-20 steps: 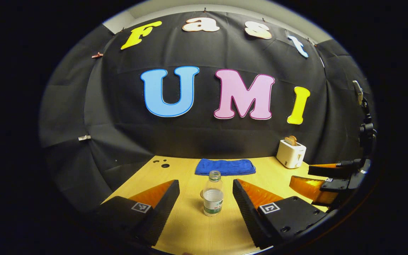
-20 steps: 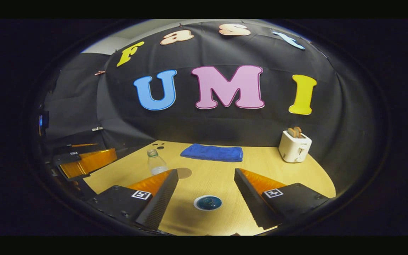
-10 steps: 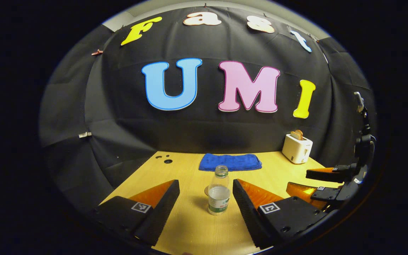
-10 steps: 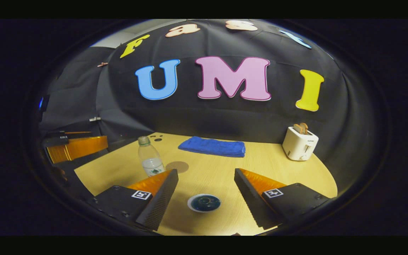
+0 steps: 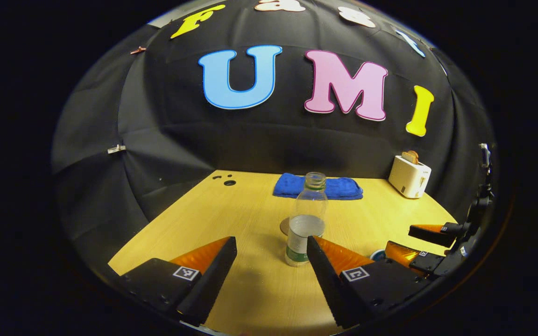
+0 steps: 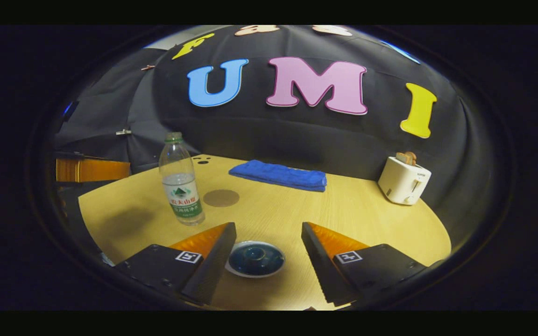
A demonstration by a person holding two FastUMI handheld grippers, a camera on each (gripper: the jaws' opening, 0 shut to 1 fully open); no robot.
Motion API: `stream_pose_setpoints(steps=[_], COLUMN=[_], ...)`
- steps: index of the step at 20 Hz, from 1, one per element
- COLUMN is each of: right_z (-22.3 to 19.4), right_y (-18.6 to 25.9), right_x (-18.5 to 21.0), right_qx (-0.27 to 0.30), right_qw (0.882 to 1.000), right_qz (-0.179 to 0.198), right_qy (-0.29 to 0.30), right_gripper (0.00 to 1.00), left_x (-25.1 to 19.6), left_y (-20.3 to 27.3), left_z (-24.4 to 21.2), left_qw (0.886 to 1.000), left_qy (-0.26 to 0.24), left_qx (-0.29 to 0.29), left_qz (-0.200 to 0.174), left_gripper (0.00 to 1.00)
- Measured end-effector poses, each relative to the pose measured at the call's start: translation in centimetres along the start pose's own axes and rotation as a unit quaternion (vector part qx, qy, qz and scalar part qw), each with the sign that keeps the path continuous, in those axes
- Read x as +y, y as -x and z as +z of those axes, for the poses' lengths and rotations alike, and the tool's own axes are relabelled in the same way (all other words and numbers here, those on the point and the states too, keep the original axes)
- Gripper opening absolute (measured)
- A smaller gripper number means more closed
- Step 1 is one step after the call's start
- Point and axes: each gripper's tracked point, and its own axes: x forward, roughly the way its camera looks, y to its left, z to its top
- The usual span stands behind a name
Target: Open the teacup lid with one hand, grasp the water bottle and pour water into the teacup with the other hand; after pouring, place the water bottle on the coaster and then close the teacup lid.
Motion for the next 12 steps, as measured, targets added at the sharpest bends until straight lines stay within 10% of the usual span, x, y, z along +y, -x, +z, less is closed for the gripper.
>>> stream_pose_setpoints(steps=[7,12], right_z=[-2.0,-2.4], right_y=[-1.3,-1.4], right_x=[1.5,2.4], right_qx=[0.006,0.018], right_qw=[1.0,1.0], right_qz=[0.012,0.02], right_qy=[0.007,0.0], right_gripper=[0.81,0.54], left_x=[0.6,0.4], left_y=[-1.8,-1.7], left_z=[-1.4,-1.5], left_qw=[1.0,1.0], left_qy=[-0.002,0.006], left_qx=[0.007,0.01], left_qz=[0.005,0.0], left_gripper=[0.95,0.95])
